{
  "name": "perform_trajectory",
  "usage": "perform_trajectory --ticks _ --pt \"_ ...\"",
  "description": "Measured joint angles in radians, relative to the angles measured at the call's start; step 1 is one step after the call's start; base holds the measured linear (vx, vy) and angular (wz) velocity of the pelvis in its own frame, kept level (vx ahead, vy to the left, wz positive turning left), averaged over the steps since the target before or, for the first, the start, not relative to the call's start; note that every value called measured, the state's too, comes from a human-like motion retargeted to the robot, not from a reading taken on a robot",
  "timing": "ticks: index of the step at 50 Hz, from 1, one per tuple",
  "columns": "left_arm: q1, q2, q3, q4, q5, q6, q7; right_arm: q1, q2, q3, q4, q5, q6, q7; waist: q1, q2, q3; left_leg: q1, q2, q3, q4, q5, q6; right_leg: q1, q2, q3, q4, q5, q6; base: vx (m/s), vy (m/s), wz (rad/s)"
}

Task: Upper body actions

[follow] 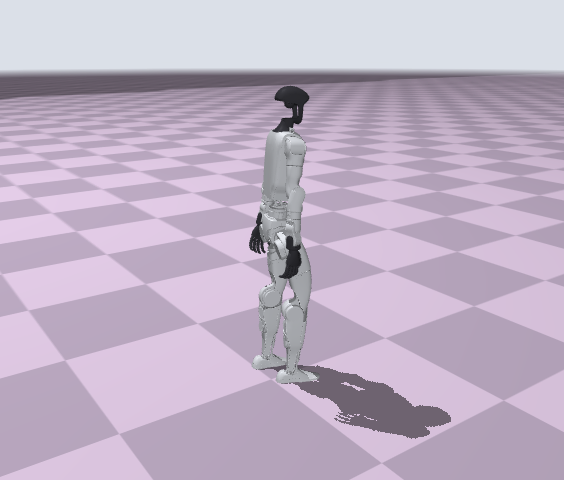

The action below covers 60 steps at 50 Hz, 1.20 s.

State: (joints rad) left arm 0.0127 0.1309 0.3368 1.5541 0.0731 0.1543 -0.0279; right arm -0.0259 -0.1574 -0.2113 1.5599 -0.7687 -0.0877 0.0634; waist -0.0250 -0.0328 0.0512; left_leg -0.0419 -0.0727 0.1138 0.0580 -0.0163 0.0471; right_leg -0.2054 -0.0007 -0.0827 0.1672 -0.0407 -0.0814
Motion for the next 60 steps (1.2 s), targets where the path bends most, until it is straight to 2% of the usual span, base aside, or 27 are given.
perform_trajectory --ticks 3,7,13,20,24,26,30,33,36,41,42,43,45,47,50,52,54,60 --pt "0.01 0.017 -0.004 0.013 0.023 0.0 -0.005 0.009 -0.003 0.001 0.01 -0.026 0.005 -0.006 -0.002 0.007 -0.01 0.028 0.01 0.12 -0.035 -0.014 0.014 -0.012 -0.023 -0.118 -0.018 -0.043 -0.032 -0.17 -0.02 -2.39" --pt "0.025 0.021 0.01 0.025 0.009 0.009 -0.039 0.008 -0.011 -0.006 0.019 -0.026 0.009 -0.009 -0.011 0.017 -0.015 0.044 0.032 0.278 -0.049 -0.056 0.027 -0.059 -0.042 -0.22 -0.016 -0.101 -0.032 -0.21 -0.07 -2.92" --pt "0.052 0.018 0.016 0.022 0.031 0.016 -0.059 -0.015 -0.027 -0.043 0.017 0.021 0.008 0.003 -0.04 0.037 -0.016 0.096 0.049 0.55 -0.075 -0.131 0.016 -0.053 -0.072 -0.544 -0.051 -0.181 -0.021 -0.22 -0.12 -3.11" --pt "0.061 0.002 -0.003 0.004 0.052 0.028 -0.052 -0.002 -0.05 -0.099 0.018 0.092 0.013 -0.011 -0.107 0.08 -0.061 0.136 0.092 0.879 -0.051 -0.213 -0.054 0.012 -0.089 -1.062 -0.103 -0.266 0.079 -0.07 -0.13 -2.55" --pt "0.043 -0.005 -0.014 -0.032 0.063 0.031 -0.042 -0.007 -0.065 -0.125 0.079 0.164 0.035 -0.049 -0.087 0.069 -0.093 0.174 0.078 1.077 -0.027 -0.239 -0.118 0.019 -0.079 -1.228 -0.125 -0.258 0.102 0.06 -0.14 -2.6" --pt "0.032 -0.007 -0.021 -0.05 0.066 0.035 -0.034 -0.005 -0.072 -0.141 0.125 0.21 0.046 -0.066 -0.067 0.059 -0.103 0.192 0.065 1.114 -0.012 -0.241 -0.139 0.004 -0.083 -1.203 -0.112 -0.247 0.085 0.12 -0.06 -2.32" --pt "0.016 -0.022 -0.031 -0.081 0.056 0.038 -0.019 0.039 -0.062 -0.168 0.14 0.283 0.092 -0.055 -0.025 0.042 -0.114 0.239 0.048 1.13 0.026 -0.203 -0.165 -0.021 -0.083 -1.092 -0.085 -0.204 -0.01 0.25 -0.17 -1.93" --pt "0.017 -0.046 -0.031 -0.094 0.038 0.03 -0.017 0.065 -0.04 -0.188 0.14 0.284 0.114 -0.043 -0.029 0.039 -0.127 0.272 0.043 1.113 0.06 -0.135 -0.151 -0.045 -0.1 -0.942 -0.04 -0.184 -0.018 0.37 -0.23 -1.24" --pt "0.015 -0.074 -0.024 -0.09 0.015 0.016 -0.014 0.065 -0.019 -0.181 0.14 0.262 0.111 -0.036 -0.041 0.027 -0.142 0.303 0.034 1.102 0.102 -0.032 -0.095 -0.044 -0.112 -0.86 -0.036 -0.165 -0.016 0.28 -0.16 -1.24" --pt "0.01 -0.092 -0.04 -0.097 0.018 0.002 -0.03 0.019 0.008 -0.128 0.127 0.19 0.099 -0.022 -0.036 -0.05 -0.135 0.304 0.046 0.944 0.324 0.146 0.089 -0.033 -0.175 -0.673 -0.034 -0.152 -0.001 0.29 -0.15 -1.59" --pt "0.007 -0.09 -0.047 -0.101 0.025 0.002 -0.029 0.008 0.015 -0.114 0.112 0.174 0.098 -0.012 -0.027 -0.068 -0.126 0.288 0.056 0.89 0.393 0.168 0.109 -0.028 -0.185 -0.637 -0.033 -0.15 0.0 0.3 -0.17 -1.9" --pt "0.003 -0.086 -0.053 -0.105 0.032 0.002 -0.026 -0.002 0.022 -0.1 0.092 0.157 0.097 -0.001 -0.018 -0.081 -0.115 0.26 0.073 0.828 0.469 0.171 0.097 -0.023 -0.187 -0.602 -0.033 -0.148 -0.001 0.24 -0.11 -1.92" --pt "0.003 -0.087 -0.062 -0.112 0.042 0.002 -0.02 -0.017 0.04 -0.07 0.046 0.122 0.093 0.018 0.005 -0.086 -0.095 0.135 0.059 0.592 0.597 0.162 0.024 -0.005 -0.167 -0.538 -0.05 -0.136 -0.005 0.17 -0.05 -2.0" --pt "-0.003 -0.086 -0.061 -0.118 0.04 0.002 -0.021 -0.044 0.053 -0.039 -0.001 0.091 0.082 0.037 0.021 -0.092 -0.073 0.047 0.052 0.498 0.686 0.12 -0.022 0.002 -0.158 -0.48 -0.057 -0.132 -0.006 0.18 -0.07 -1.86" --pt "-0.01 -0.086 -0.049 -0.125 0.028 -0.003 -0.022 -0.09 0.072 0.005 -0.059 0.063 0.059 0.056 0.011 -0.099 -0.041 -0.013 0.097 0.492 0.706 0.023 0.03 0.012 -0.155 -0.425 -0.059 -0.135 -0.005 0.09 -0.02 -1.42" --pt "-0.013 -0.085 -0.042 -0.126 0.019 -0.004 -0.022 -0.119 0.082 0.035 -0.079 0.059 0.048 0.064 0.008 -0.098 -0.021 -0.037 0.117 0.504 0.636 -0.027 0.06 0.02 -0.148 -0.402 -0.063 -0.133 -0.004 0.08 0.04 -1.38" --pt "-0.019 -0.083 -0.037 -0.12 0.016 -0.001 -0.023 -0.145 0.091 0.058 -0.09 0.055 0.043 0.074 0.012 -0.089 -0.002 -0.065 0.109 0.48 0.524 -0.06 0.058 0.028 -0.131 -0.379 -0.07 -0.129 -0.005 0.09 0.06 -1.5" --pt "-0.029 -0.085 -0.034 -0.08 0.017 0.008 -0.018 -0.164 0.107 0.083 -0.093 0.055 0.038 0.09 0.07 -0.023 0.06 -0.12 0.041 0.187 0.155 -0.08 -0.044 0.088 -0.024 -0.283 -0.088 -0.099 -0.012 0.19 0.1 -1.65"
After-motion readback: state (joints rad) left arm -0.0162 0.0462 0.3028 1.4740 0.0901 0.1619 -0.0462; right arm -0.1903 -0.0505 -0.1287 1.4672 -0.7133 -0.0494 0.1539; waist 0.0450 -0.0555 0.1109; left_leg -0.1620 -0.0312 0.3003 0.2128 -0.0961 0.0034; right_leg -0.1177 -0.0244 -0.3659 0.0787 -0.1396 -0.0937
